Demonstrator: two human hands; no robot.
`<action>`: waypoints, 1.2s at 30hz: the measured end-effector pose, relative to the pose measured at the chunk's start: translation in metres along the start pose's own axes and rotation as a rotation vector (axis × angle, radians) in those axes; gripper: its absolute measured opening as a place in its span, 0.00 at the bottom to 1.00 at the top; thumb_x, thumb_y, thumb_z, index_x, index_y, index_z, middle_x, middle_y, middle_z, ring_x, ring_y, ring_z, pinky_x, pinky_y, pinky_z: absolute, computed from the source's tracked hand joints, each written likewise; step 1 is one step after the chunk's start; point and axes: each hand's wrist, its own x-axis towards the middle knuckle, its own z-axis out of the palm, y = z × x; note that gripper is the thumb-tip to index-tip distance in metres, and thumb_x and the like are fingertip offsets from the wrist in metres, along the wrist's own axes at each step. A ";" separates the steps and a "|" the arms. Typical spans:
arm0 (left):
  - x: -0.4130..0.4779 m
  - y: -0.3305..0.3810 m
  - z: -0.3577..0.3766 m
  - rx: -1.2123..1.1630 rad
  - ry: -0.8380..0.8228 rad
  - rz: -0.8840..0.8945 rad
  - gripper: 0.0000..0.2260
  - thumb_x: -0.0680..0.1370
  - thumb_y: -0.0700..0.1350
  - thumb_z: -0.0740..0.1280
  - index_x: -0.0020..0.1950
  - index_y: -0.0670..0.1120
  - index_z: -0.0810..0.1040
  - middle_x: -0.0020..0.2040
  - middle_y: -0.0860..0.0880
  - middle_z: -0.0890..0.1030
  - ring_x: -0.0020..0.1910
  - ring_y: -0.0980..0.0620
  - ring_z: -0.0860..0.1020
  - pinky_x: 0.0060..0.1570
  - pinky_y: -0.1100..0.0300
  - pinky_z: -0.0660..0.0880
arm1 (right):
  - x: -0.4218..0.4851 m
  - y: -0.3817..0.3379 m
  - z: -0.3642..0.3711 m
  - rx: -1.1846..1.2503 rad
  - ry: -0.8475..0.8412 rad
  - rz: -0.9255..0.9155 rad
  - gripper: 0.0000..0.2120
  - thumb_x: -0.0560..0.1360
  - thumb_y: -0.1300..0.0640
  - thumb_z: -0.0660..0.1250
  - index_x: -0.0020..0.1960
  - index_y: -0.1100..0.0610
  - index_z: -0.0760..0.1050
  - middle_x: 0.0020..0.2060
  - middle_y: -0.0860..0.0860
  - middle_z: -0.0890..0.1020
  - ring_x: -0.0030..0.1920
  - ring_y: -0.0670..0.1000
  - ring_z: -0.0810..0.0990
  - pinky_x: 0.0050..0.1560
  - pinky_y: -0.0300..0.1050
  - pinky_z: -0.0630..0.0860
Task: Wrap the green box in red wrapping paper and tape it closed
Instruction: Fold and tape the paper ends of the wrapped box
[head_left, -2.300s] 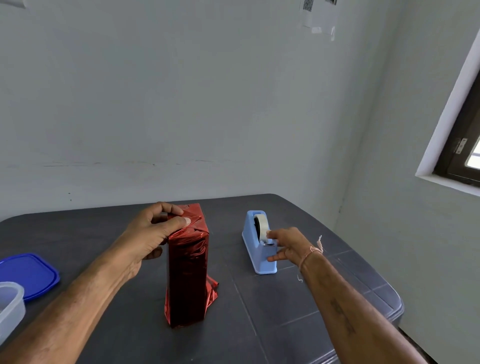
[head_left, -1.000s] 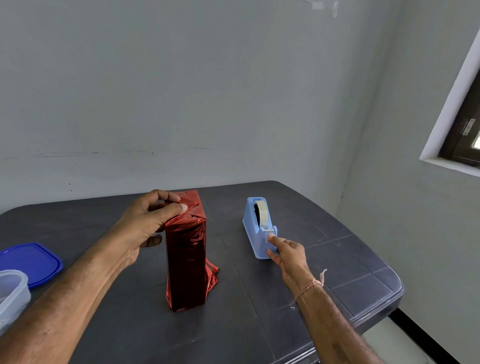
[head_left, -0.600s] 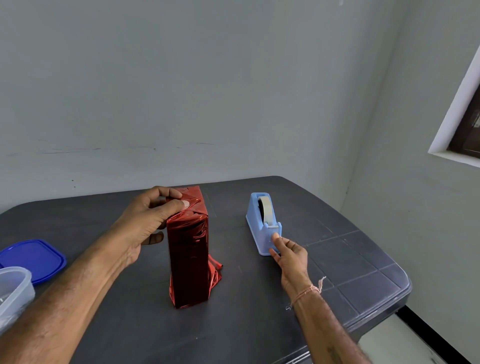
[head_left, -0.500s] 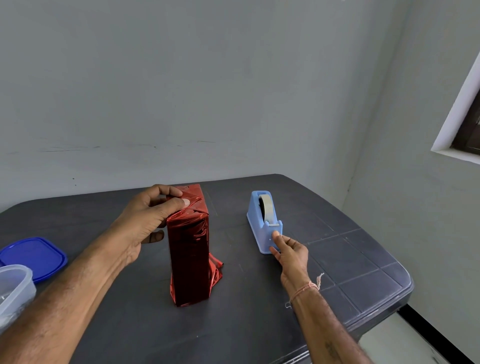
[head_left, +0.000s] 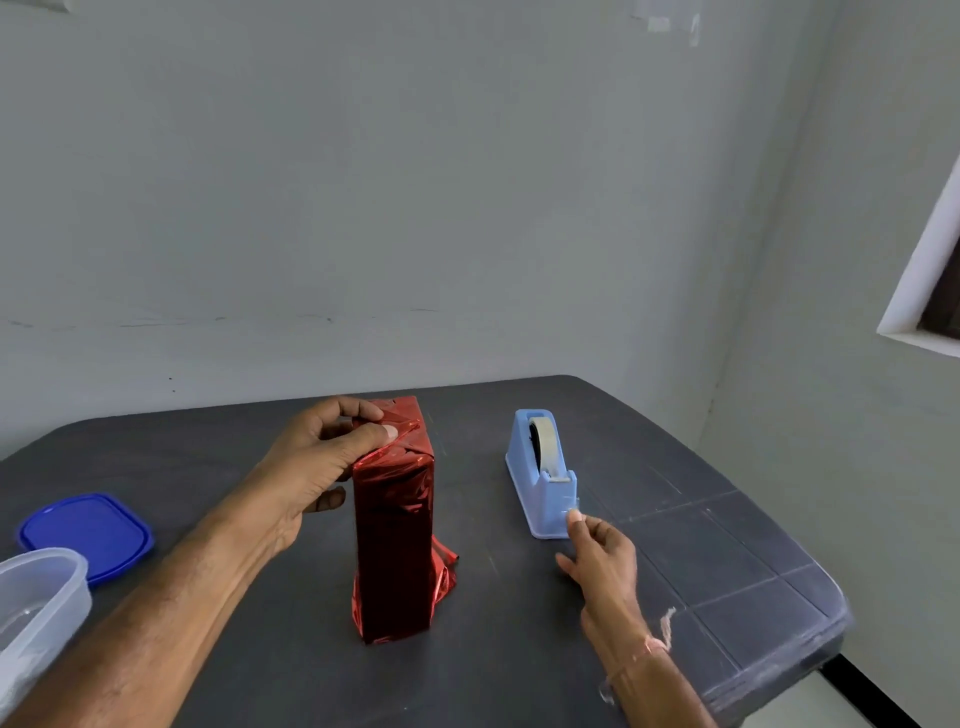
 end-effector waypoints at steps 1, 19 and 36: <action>-0.001 0.000 0.001 -0.004 0.001 0.000 0.09 0.74 0.49 0.77 0.52 0.53 0.83 0.54 0.51 0.81 0.45 0.55 0.76 0.32 0.62 0.71 | -0.008 -0.013 -0.001 -0.030 -0.091 -0.059 0.12 0.80 0.51 0.69 0.50 0.61 0.81 0.46 0.57 0.83 0.47 0.51 0.81 0.52 0.52 0.82; -0.003 0.002 0.001 -0.038 -0.002 -0.015 0.08 0.74 0.48 0.77 0.51 0.55 0.83 0.51 0.53 0.80 0.38 0.55 0.75 0.30 0.63 0.71 | -0.026 -0.224 0.142 -1.205 -1.043 -0.408 0.15 0.79 0.40 0.67 0.39 0.47 0.74 0.41 0.45 0.75 0.46 0.45 0.75 0.52 0.47 0.79; -0.002 0.004 0.001 -0.038 -0.013 -0.002 0.10 0.73 0.49 0.78 0.53 0.55 0.83 0.51 0.55 0.80 0.37 0.59 0.77 0.27 0.67 0.71 | -0.029 -0.225 0.163 -1.484 -1.036 -0.424 0.17 0.79 0.38 0.65 0.41 0.49 0.75 0.41 0.43 0.76 0.43 0.42 0.74 0.52 0.46 0.73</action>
